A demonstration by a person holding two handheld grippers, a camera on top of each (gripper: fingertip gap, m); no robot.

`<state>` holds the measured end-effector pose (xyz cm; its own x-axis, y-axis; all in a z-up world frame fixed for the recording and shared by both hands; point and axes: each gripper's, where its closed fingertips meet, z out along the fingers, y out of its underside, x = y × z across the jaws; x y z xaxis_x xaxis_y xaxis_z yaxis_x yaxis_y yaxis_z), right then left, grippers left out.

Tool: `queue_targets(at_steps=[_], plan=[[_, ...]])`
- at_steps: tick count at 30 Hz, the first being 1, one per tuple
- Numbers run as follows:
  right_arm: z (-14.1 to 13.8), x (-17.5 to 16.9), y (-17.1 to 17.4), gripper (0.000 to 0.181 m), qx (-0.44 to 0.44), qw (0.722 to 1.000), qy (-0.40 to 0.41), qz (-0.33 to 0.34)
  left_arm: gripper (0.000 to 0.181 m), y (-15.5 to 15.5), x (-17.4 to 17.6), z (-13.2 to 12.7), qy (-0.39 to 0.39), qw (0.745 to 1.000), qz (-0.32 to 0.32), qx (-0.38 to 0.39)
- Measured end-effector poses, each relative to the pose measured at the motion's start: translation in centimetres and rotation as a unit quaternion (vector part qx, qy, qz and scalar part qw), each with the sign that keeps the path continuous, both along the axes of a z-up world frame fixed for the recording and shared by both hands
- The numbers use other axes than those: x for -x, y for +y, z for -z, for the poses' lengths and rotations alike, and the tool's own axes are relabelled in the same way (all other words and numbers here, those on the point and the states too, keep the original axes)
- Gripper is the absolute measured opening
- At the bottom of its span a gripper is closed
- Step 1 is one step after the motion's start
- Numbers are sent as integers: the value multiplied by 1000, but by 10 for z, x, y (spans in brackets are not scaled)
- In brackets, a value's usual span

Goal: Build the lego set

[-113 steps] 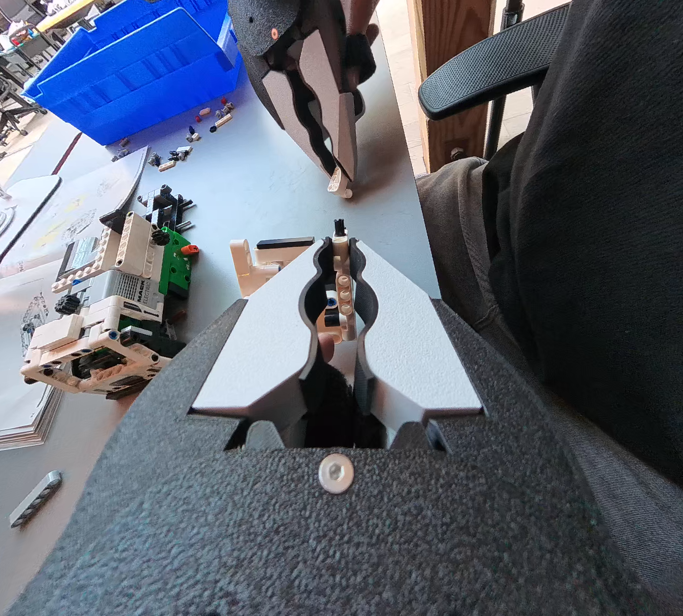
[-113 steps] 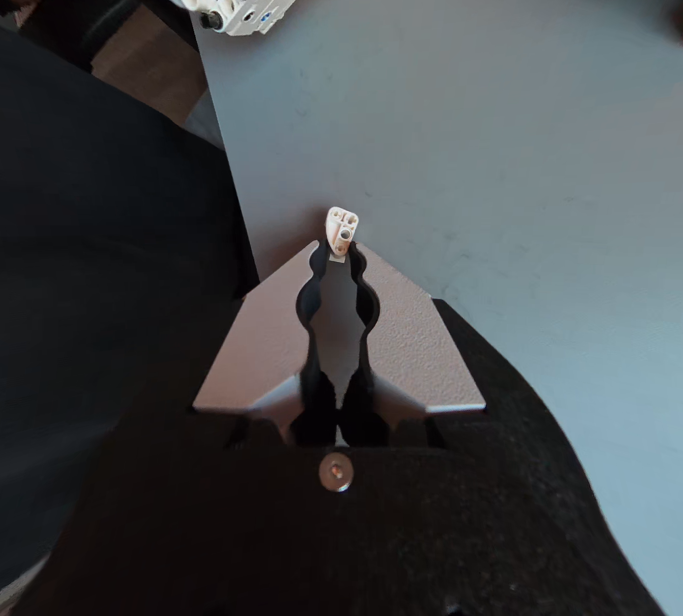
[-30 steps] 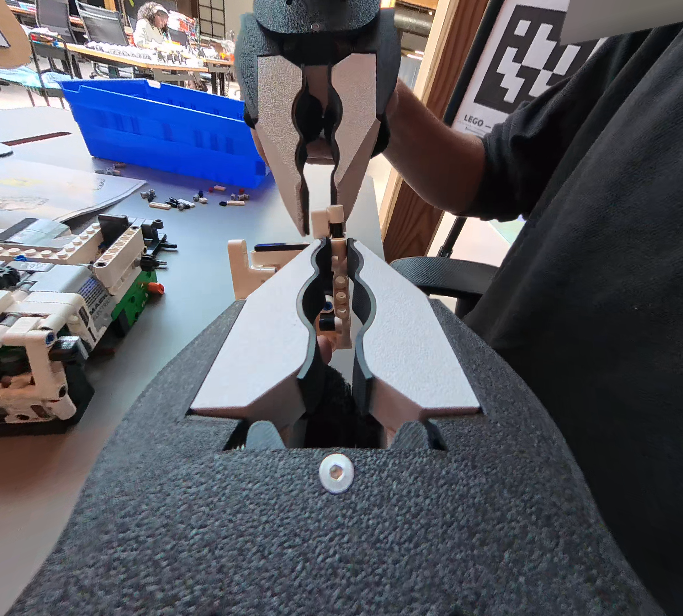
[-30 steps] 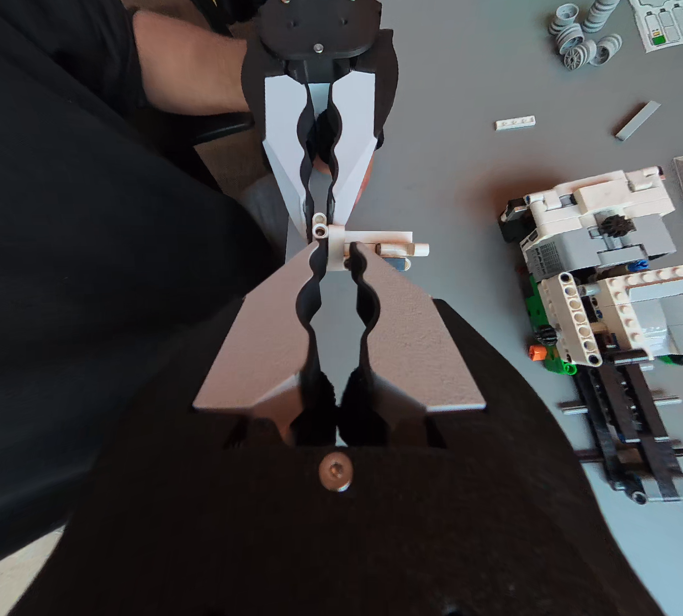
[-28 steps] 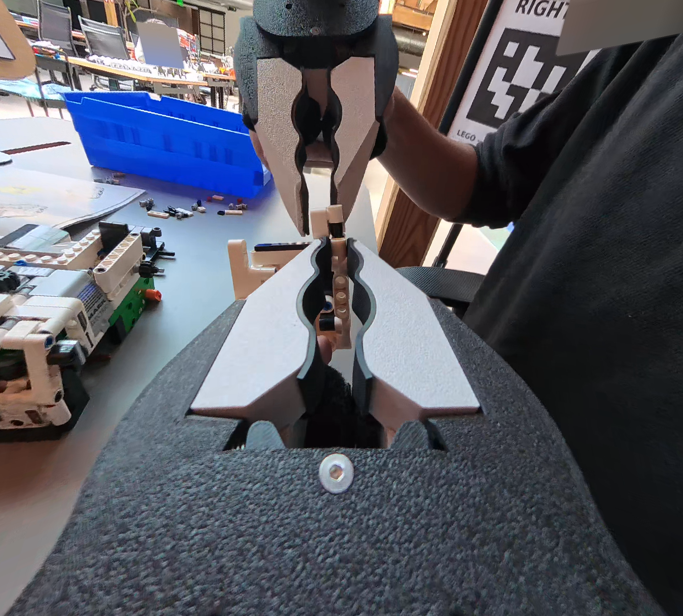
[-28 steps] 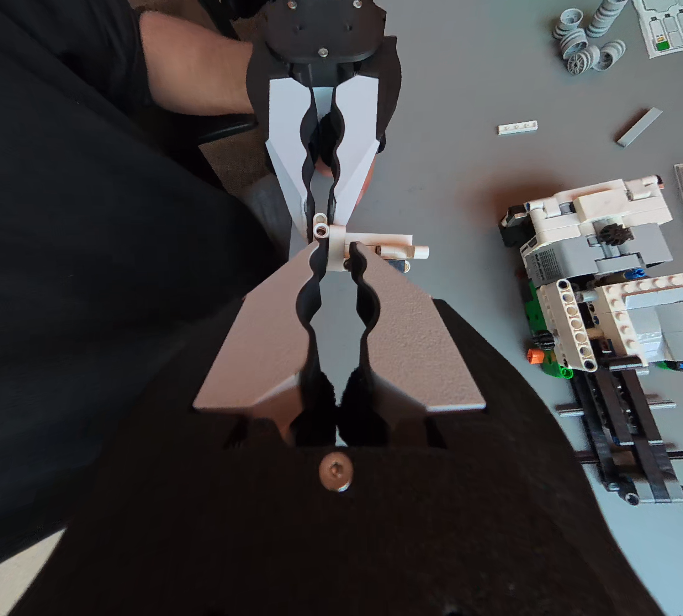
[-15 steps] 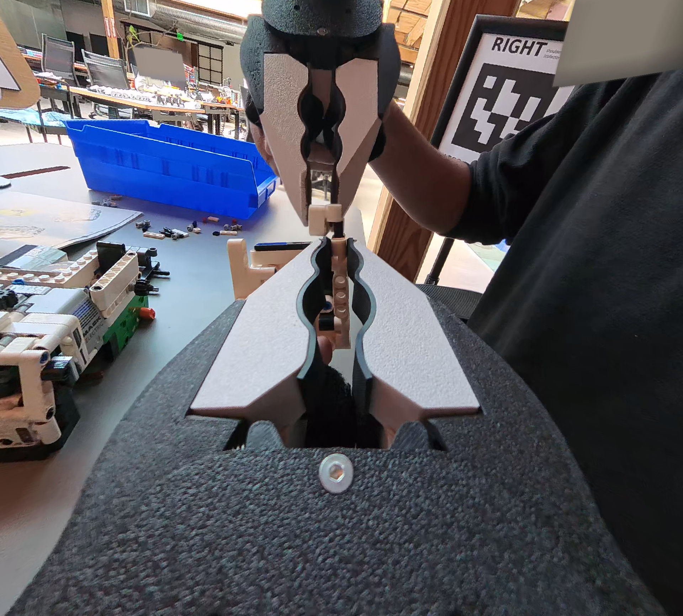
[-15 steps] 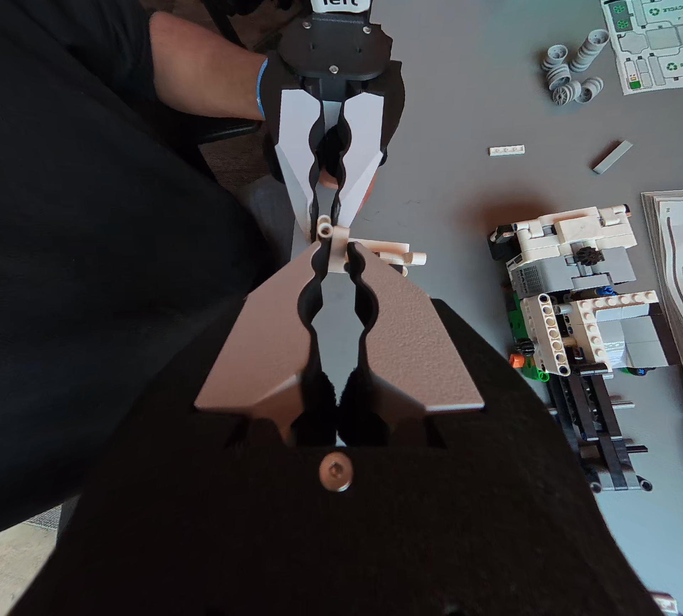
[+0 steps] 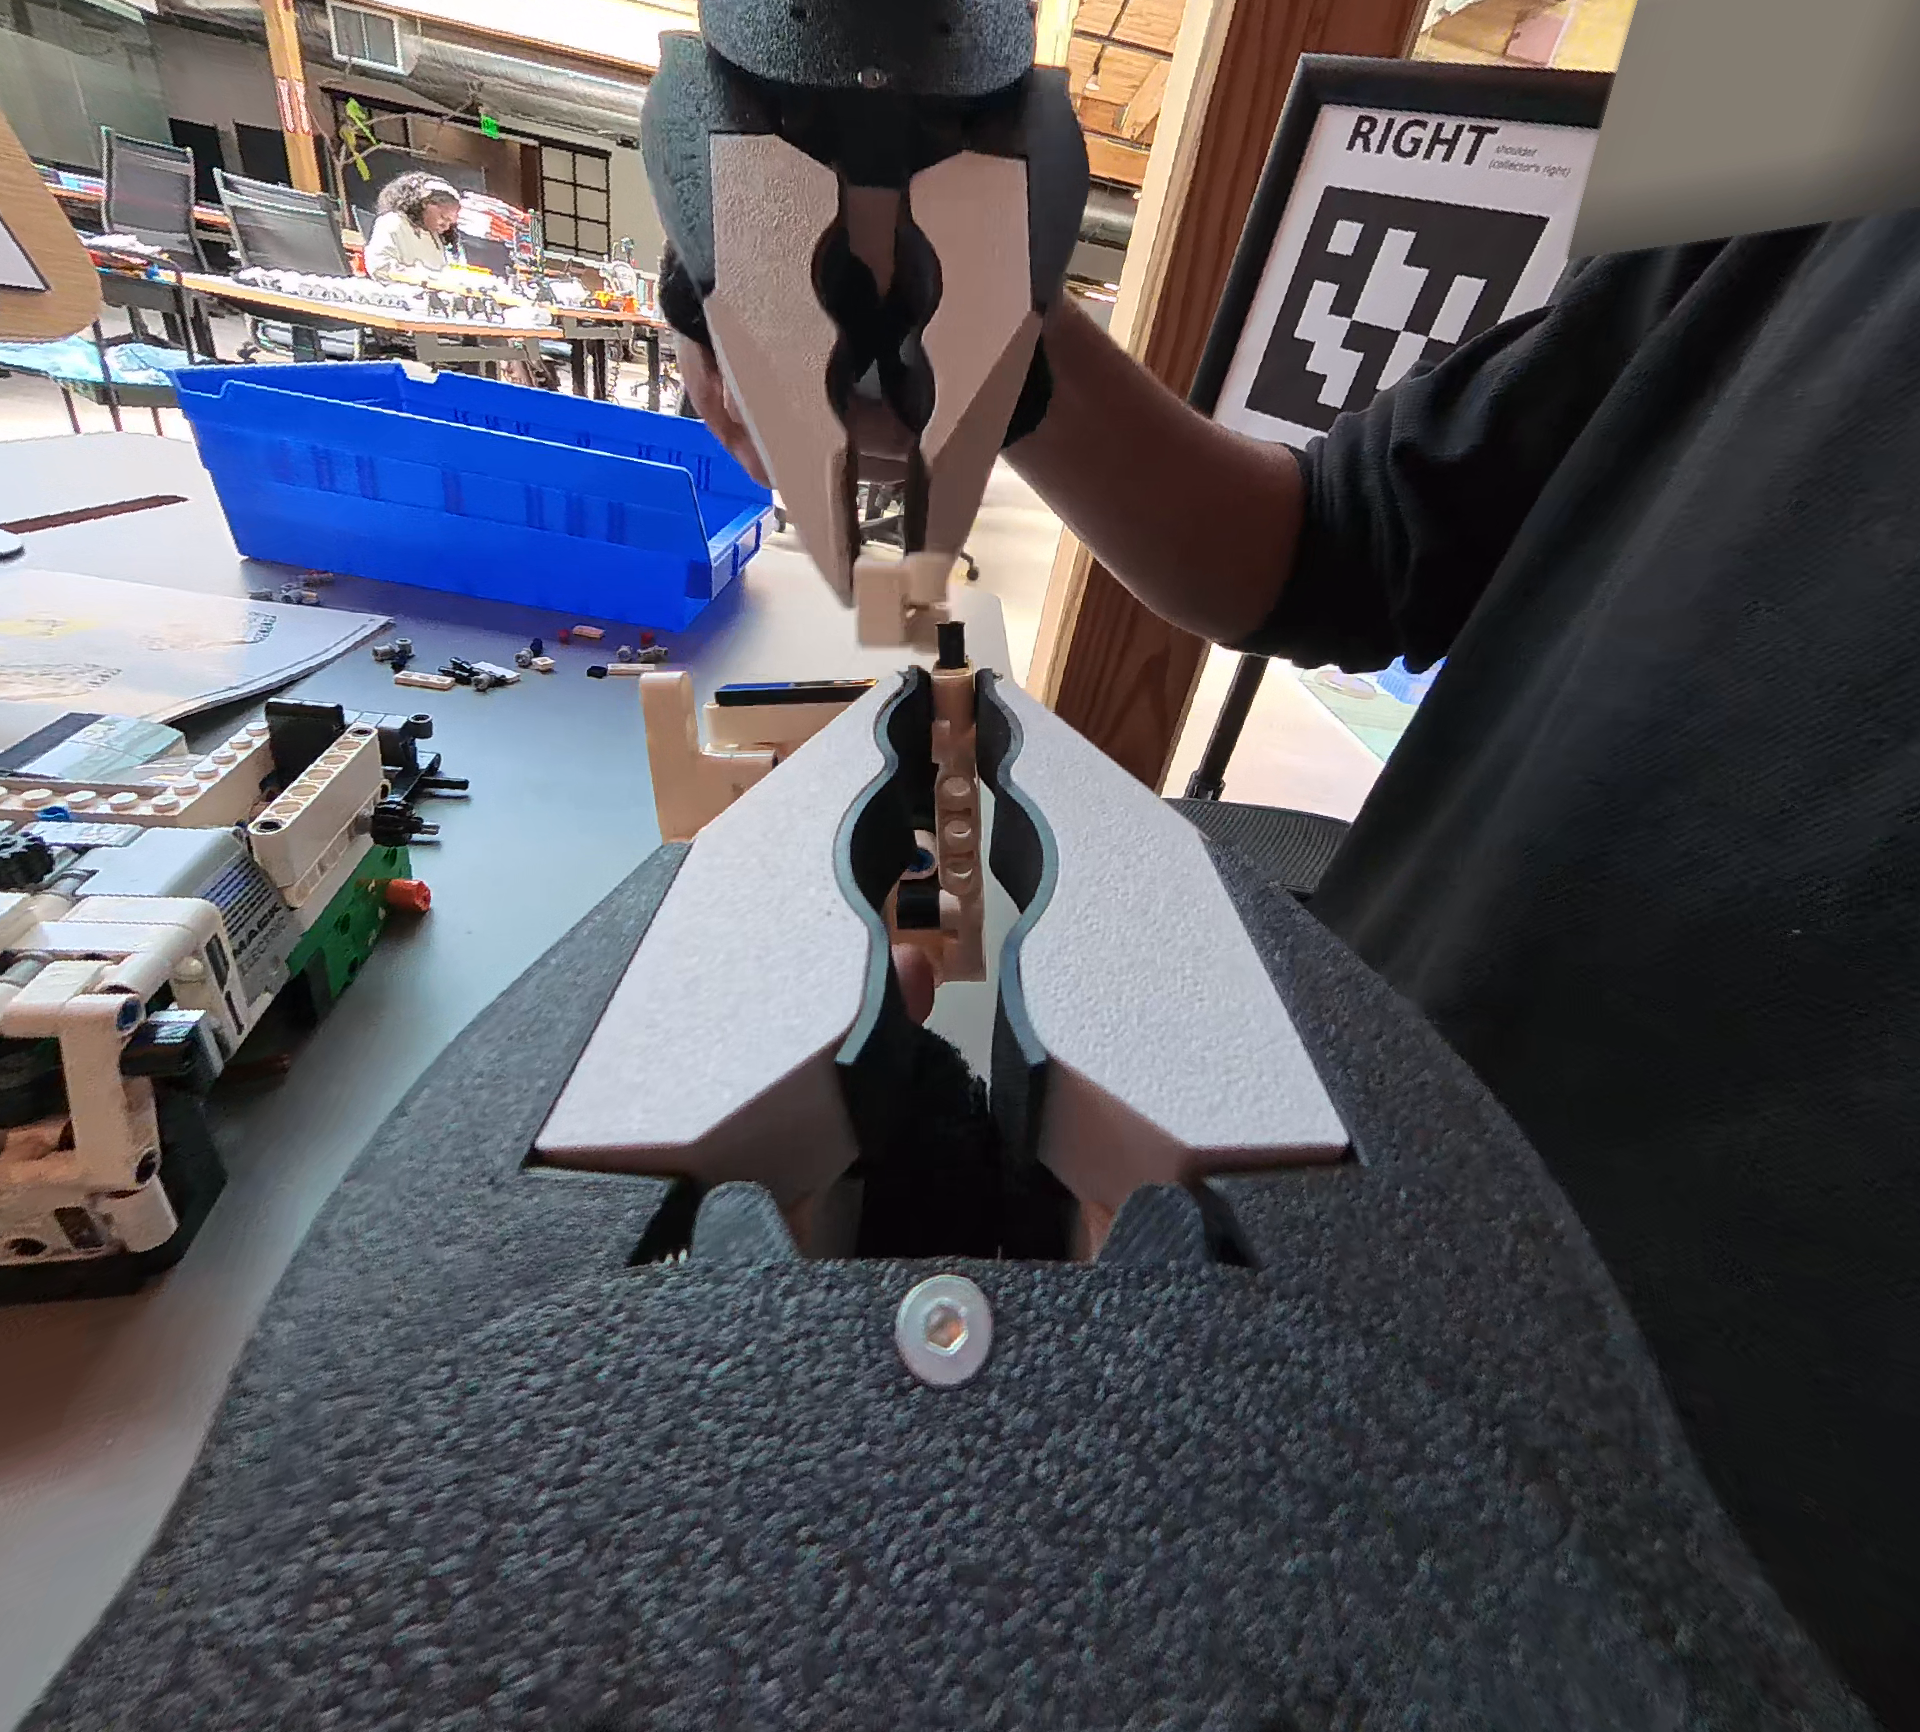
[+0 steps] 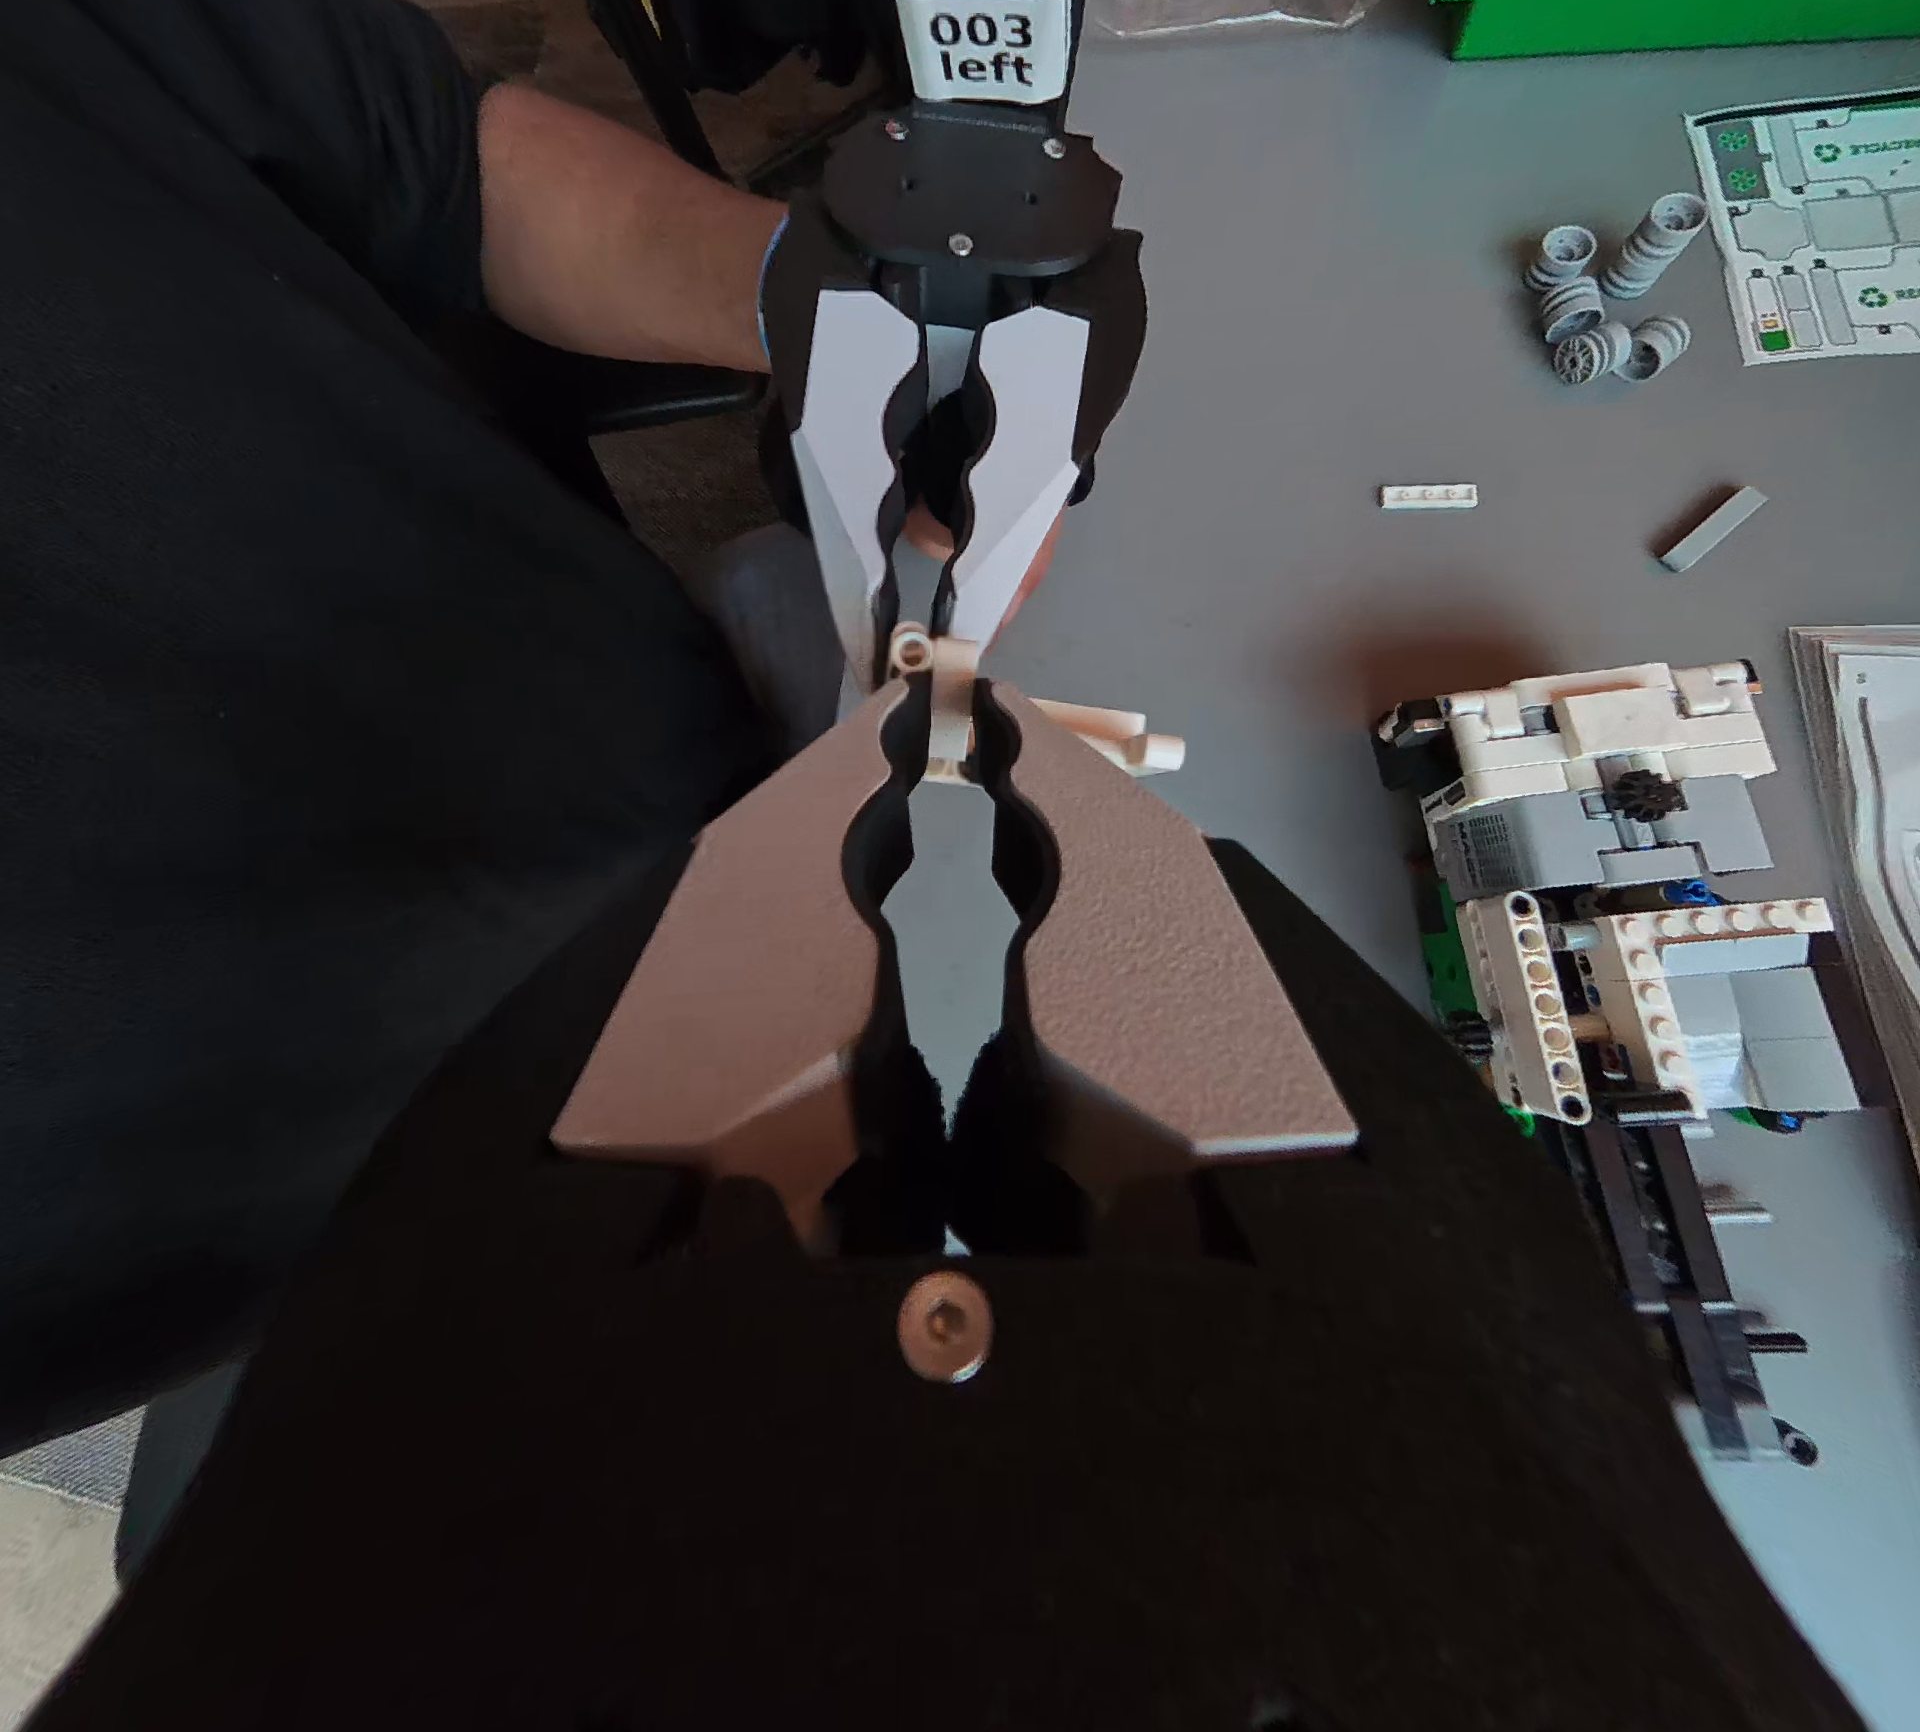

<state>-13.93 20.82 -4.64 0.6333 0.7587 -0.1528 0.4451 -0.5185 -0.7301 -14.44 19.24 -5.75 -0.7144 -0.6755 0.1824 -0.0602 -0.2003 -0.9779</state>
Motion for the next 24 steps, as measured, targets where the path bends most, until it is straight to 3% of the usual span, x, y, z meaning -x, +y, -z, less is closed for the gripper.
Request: queue_targets(at_steps=[7, 15, 24], plan=[[8, 2, -5, 7, 29, 1000, 0, -6, 7, -1, 0, 4, 5, 1000, 2, -8], [17, -1, -7, 7, 51, 994, -89, -25, 6, -2, -3, 12, 20, 999, -4, -35], [15, -3, -5, 7, 58, 992, -105, -28, 7, -2, -1, 9, 16, 999, -3, -29]])
